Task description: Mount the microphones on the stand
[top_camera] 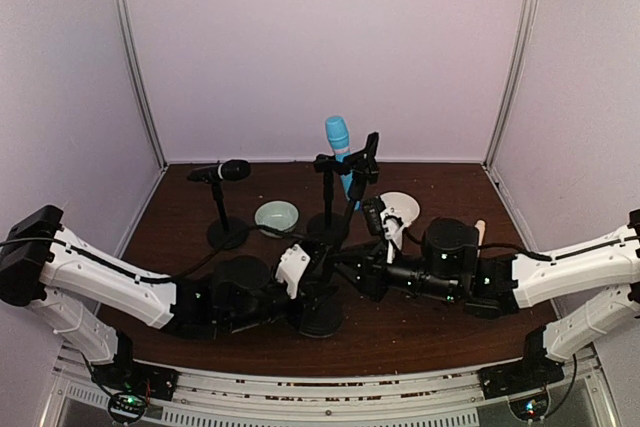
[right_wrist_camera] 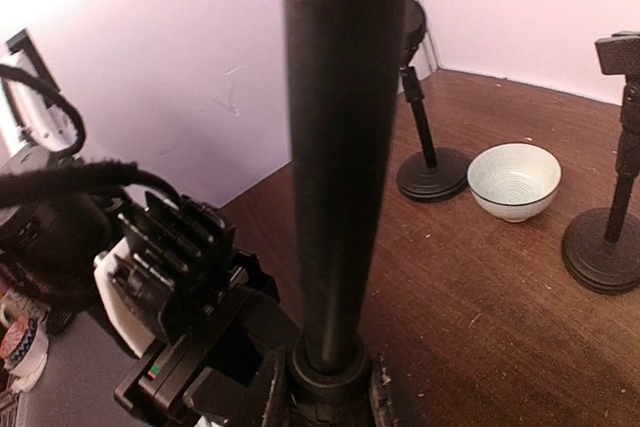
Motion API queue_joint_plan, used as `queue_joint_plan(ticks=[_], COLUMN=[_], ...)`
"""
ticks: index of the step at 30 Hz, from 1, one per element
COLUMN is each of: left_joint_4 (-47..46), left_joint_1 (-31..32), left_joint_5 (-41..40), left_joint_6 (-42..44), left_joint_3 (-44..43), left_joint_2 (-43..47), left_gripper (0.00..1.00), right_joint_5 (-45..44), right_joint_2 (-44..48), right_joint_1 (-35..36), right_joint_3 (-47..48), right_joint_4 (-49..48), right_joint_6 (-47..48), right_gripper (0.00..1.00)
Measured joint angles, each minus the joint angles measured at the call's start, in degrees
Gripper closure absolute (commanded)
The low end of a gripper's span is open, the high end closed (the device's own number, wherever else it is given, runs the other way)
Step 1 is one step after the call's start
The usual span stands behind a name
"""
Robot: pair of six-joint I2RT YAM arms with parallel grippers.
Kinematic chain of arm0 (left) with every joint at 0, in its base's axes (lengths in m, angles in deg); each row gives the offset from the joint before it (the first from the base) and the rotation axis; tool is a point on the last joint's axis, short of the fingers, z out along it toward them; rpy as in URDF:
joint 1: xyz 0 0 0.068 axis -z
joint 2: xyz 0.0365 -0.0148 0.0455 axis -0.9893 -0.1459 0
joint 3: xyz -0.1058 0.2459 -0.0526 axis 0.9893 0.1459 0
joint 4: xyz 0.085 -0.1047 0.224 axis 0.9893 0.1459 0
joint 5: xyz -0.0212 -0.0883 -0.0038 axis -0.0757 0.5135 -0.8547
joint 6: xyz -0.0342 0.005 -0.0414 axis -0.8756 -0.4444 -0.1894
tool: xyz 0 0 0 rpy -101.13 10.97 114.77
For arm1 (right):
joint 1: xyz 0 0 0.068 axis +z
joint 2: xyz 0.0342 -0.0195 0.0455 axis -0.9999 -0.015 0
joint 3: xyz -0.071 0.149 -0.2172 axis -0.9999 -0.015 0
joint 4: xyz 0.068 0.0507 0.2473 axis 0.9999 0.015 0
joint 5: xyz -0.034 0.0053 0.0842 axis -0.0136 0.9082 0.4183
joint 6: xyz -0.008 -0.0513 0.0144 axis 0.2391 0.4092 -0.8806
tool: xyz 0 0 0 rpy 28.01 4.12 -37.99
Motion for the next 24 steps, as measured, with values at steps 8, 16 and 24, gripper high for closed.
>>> queue_joint_plan(ticks=[8, 16, 24], left_joint_4=[-3.67, -7.08, -7.28], left_joint_1=[-0.17, -0.92, -0.79], left_joint_5=[12.55, 18.23, 15.96], left_joint_6=[2.75, 2.95, 2.08], left_joint_3=[2.67, 3.19, 3.17], left_joint_2=[1.20, 1.42, 1.62], left_gripper=[1.00, 1.00, 1.00], right_joint_5=[17.81, 25.31, 22.45], right_joint_2=[2.84, 3.54, 7.82], right_joint_1=[-3.41, -5.84, -7.61], right_joint_3=[-7.21, -7.15, -8.44], right_joint_4=[-9.88, -10.86, -8.07], right_joint_6=[11.19, 14.03, 13.31], right_gripper=[0.94, 0.69, 0.51])
